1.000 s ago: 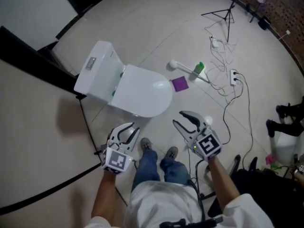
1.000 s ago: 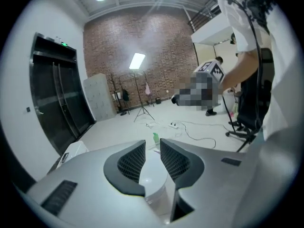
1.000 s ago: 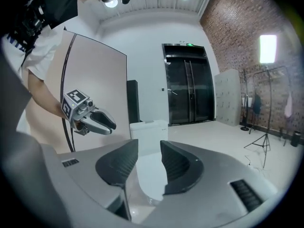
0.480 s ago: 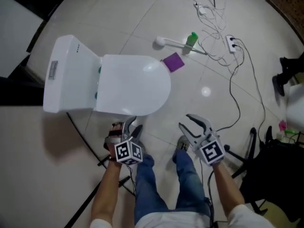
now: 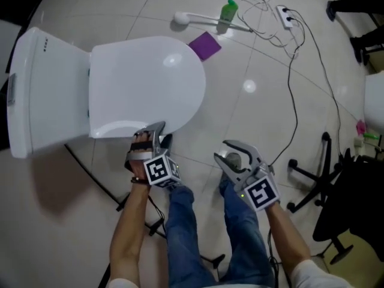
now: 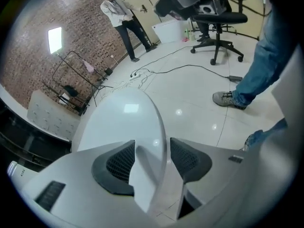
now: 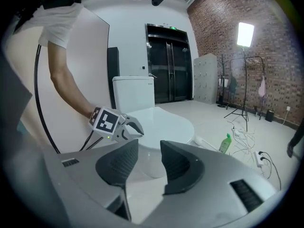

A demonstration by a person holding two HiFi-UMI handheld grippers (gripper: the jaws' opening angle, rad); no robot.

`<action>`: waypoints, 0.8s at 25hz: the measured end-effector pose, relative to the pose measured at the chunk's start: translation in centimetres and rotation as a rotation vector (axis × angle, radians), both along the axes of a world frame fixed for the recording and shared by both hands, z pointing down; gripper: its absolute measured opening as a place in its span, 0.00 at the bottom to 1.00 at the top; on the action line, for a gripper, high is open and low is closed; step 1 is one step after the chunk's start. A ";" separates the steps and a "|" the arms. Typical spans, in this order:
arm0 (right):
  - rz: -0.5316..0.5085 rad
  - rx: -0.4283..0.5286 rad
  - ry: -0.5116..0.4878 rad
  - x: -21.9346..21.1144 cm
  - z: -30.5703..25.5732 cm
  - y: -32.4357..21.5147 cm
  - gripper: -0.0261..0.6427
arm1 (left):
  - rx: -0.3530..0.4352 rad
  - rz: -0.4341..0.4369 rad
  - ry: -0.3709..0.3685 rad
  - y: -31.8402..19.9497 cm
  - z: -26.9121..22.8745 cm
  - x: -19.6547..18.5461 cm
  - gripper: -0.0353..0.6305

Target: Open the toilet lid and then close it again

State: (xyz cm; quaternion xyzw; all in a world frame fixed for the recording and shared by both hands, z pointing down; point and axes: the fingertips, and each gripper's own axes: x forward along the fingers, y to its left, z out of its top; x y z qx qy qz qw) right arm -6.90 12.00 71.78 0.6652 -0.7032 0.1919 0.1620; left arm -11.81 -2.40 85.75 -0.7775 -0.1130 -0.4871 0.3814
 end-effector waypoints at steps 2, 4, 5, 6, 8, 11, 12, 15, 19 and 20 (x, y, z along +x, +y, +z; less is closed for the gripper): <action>0.014 0.005 -0.009 0.2 0.4 0.7 0.27 | 0.006 0.006 0.009 -0.1 0.1 0.3 0.40; 0.025 0.004 -0.011 0.6 0.7 1.4 0.27 | 0.006 0.014 0.010 0.0 -0.3 0.6 0.40; 0.027 -0.003 -0.011 0.8 0.9 1.7 0.27 | 0.002 0.017 0.008 0.1 -0.4 0.6 0.40; 0.030 -0.010 -0.014 1.0 1.0 1.9 0.27 | -0.004 0.019 0.003 0.2 -0.6 0.5 0.40; 0.036 -0.016 -0.024 1.5 0.9 2.1 0.27 | -0.022 0.017 -0.013 0.2 -0.8 0.5 0.40; 0.040 -0.013 -0.033 2.3 0.6 2.2 0.27 | -0.046 0.002 -0.024 0.3 -1.3 0.7 0.40; 0.039 -0.015 -0.032 2.5 0.6 2.1 0.27 | -0.054 -0.001 -0.030 0.3 -1.5 0.7 0.40; 0.031 -0.017 -0.023 3.0 0.5 2.0 0.27 | -0.079 -0.003 -0.028 0.3 -2.2 0.7 0.40; 0.023 -0.029 -0.033 3.0 0.6 1.7 0.27 | -0.105 -0.013 0.029 0.2 -3.8 0.4 0.39; 0.020 -0.029 -0.036 2.9 0.6 1.6 0.27 | -0.107 -0.013 0.044 0.2 -4.2 0.3 0.38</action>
